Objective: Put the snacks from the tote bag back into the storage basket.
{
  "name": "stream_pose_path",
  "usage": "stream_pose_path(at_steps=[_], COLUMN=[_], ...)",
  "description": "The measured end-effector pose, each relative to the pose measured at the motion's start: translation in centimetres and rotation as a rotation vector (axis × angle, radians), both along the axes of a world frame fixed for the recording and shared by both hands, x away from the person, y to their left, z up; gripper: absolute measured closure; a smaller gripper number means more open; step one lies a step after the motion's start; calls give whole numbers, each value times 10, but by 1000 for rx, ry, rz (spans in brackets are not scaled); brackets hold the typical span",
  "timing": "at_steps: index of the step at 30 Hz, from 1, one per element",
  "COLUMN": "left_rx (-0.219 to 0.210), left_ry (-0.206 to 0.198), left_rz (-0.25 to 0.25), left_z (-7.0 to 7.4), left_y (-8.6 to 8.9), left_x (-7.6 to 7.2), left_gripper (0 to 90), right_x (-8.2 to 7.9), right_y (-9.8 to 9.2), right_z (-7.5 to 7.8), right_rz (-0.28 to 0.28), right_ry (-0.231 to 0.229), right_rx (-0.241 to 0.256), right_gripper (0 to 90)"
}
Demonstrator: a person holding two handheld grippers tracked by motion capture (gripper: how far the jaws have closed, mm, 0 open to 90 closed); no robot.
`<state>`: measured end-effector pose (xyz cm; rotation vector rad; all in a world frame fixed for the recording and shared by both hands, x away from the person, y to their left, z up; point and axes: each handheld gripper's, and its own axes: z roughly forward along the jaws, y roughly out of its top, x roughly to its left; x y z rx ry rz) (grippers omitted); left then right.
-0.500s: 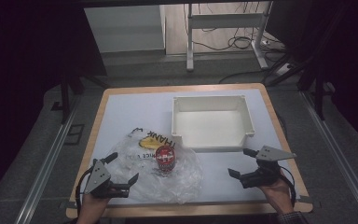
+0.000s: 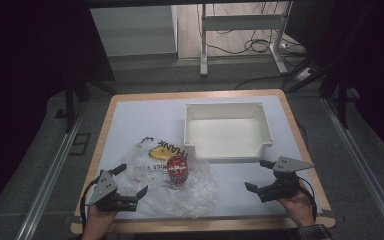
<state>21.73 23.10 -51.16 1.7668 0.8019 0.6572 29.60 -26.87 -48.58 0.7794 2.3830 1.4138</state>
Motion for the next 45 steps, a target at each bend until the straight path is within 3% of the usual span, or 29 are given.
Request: stream_pose_path(at_steps=[7,10,16,21,38,45], left_rx=[-8,-9,-1,2,8,-18], left_ry=[-9,-16,-30,-31,-27,-8], left_rz=[-1,-4,-14,-11,-5,-9], left_z=[0,0,1,0,1,2], left_y=[0,0,-2,-2,-2,-1], left_x=[-1,-1,-2,-2,-2,-2], left_gripper=[0,0,0,0,0,0], right_x=[0,0,-2,-3,-4,-3], right_y=[-3,-3,1,2,8,14], right_z=[1,2,2,4,9,9], right_rz=[-9,-15,-35,-40,-26,-5], right_ry=[8,13,-10,-36,-55,-58], right_rx=[37,33,-25,-28,-17,-37], right_gripper=[20,20,20,19,19,18])
